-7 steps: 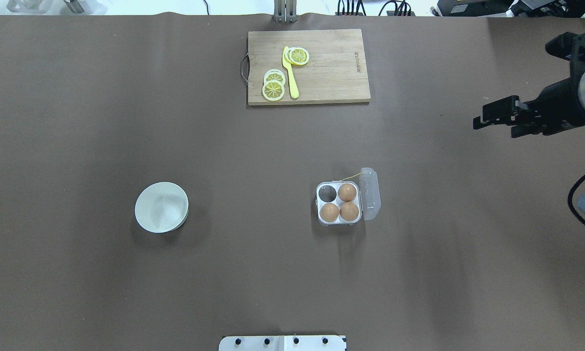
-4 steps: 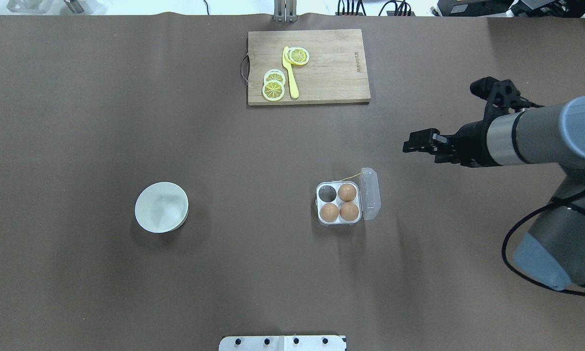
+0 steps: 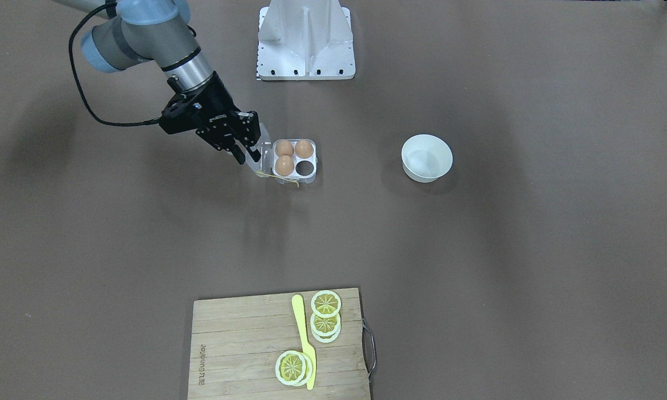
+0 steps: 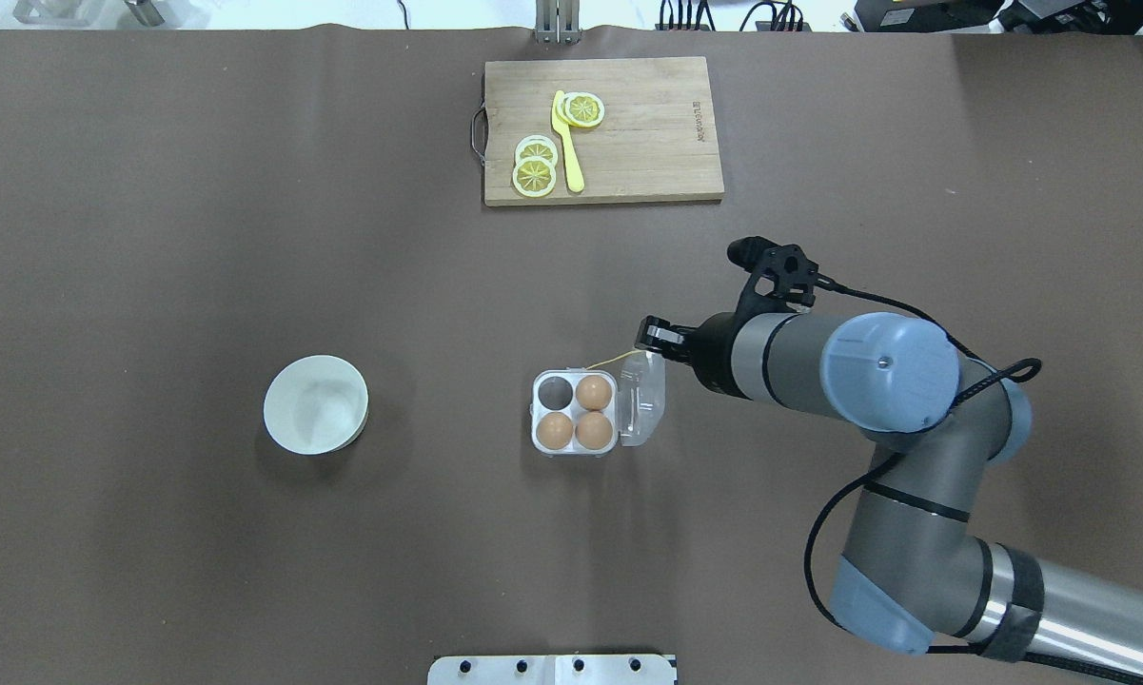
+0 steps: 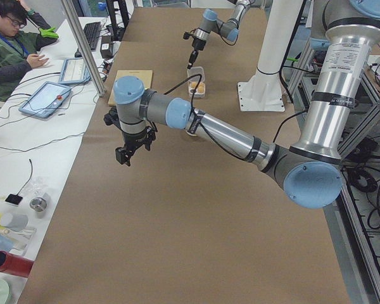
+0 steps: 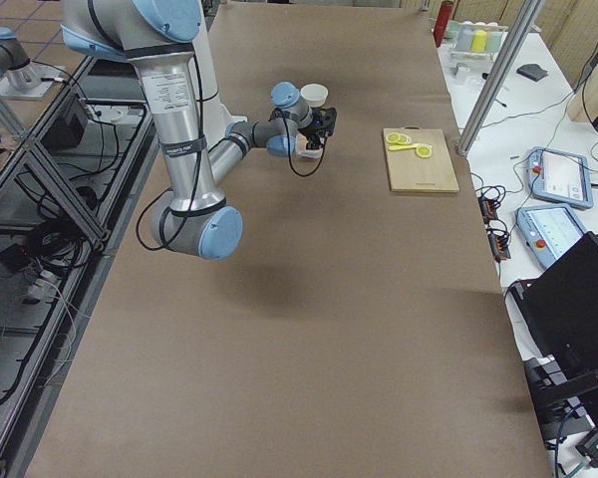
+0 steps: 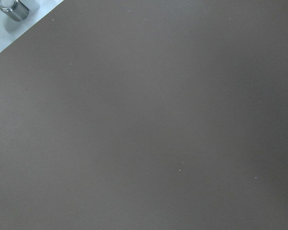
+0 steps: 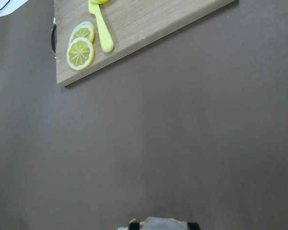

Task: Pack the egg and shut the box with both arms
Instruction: 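Push the open lid down over the eggs with the right gripper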

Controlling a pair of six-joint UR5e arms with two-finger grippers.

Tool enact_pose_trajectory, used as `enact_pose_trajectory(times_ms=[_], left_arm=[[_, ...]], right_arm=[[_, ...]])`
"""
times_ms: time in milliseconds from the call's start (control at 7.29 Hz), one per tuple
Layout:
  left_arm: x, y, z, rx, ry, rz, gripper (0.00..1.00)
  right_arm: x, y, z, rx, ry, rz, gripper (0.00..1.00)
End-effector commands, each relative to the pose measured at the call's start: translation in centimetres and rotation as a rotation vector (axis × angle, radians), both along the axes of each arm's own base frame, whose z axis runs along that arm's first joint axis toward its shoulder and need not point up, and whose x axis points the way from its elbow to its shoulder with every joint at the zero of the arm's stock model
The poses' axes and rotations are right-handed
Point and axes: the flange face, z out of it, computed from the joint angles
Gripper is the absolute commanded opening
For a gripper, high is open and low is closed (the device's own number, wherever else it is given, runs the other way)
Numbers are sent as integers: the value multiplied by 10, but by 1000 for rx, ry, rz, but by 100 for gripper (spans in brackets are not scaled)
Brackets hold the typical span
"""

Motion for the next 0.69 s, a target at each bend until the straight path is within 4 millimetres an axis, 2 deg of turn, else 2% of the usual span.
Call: enact_pose_trajectory(times_ms=[0,274,411,549], left_arm=[[-1,0,2,-9,1,-6,98],[-1,0,1,-9,2,-9,98],[0,0,2,-11,2,-7,98],[0,-1,2,-13,2,-8,98]], right_arm=[[-13,5,-40,-5,-15,21,0],[19,19,-76,-5,-19,13,0],[24,21,-80,-6,-16,13,0],[23,21,-74,-11,-5,13,0]])
